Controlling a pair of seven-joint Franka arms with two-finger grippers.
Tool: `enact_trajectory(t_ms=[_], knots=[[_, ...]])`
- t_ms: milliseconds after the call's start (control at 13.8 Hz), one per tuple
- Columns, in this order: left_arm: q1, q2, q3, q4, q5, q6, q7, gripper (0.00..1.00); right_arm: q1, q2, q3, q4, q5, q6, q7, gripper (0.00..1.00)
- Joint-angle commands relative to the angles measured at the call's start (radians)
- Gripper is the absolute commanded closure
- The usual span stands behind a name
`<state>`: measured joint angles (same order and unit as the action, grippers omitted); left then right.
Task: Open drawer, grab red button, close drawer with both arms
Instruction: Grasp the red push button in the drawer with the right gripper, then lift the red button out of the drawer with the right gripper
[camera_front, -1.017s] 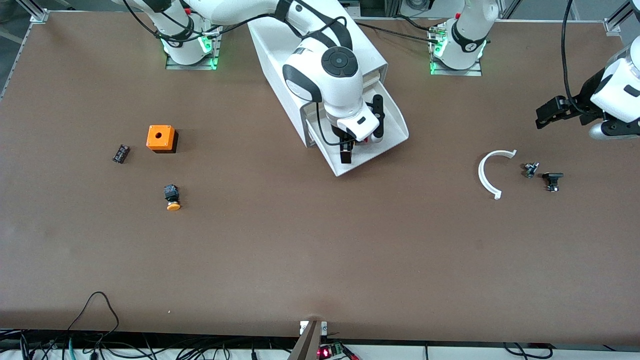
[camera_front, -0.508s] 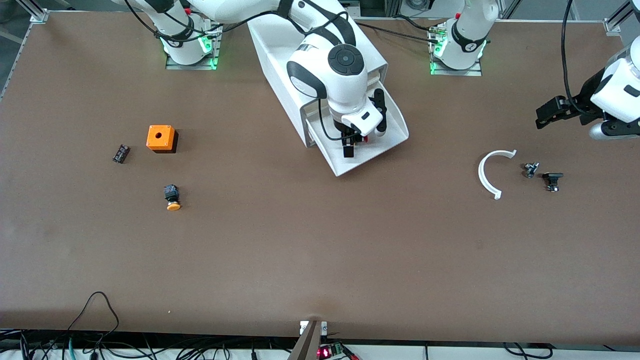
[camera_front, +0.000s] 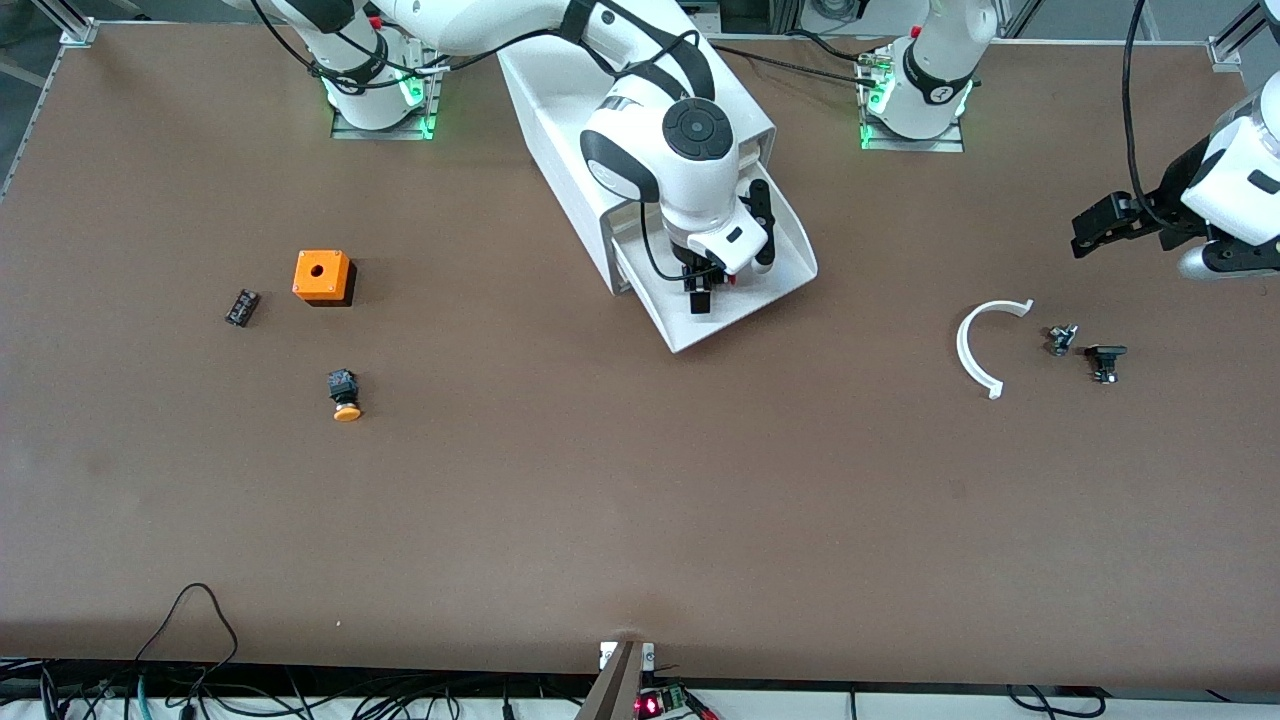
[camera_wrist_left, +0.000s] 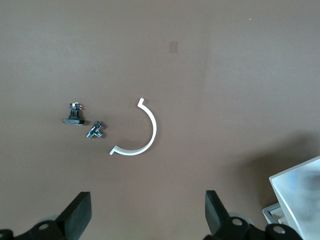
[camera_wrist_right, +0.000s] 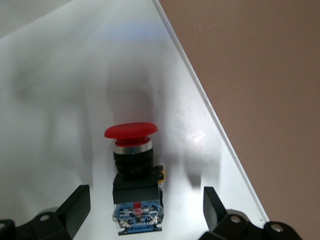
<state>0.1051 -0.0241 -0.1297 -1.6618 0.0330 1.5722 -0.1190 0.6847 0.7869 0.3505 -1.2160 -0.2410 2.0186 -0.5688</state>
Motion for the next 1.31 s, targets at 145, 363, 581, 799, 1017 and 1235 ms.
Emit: enact_trajectory(t_ms=[145,363,581,799,1017,1235], knots=[[0.001,0.009,-0.005,0.027,0.011,-0.014,-0.013,0.00,-0.011,0.028,0.022,0.030,-0.049,-0.015,0.003,0.28],[0.001,0.009,-0.005,0.027,0.011,-0.014,-0.013,0.00,-0.016,0.025,0.022,0.036,-0.057,-0.015,0.032,0.61],[-0.001,0.009,-0.005,0.027,0.011,-0.014,-0.013,0.00,-0.014,0.022,0.041,0.036,-0.125,-0.017,0.035,0.79],[-0.001,0.009,-0.005,0.027,0.011,-0.015,-0.013,0.00,-0.014,0.019,0.059,0.038,-0.150,-0.020,0.107,0.82],[0.001,0.010,-0.005,0.027,0.011,-0.018,-0.013,0.00,-0.014,0.000,0.059,0.091,-0.149,-0.053,0.170,0.84],[0.001,0.010,-0.004,0.027,0.011,-0.020,-0.013,0.00,-0.045,-0.026,0.050,0.225,-0.153,-0.179,0.222,0.84]])
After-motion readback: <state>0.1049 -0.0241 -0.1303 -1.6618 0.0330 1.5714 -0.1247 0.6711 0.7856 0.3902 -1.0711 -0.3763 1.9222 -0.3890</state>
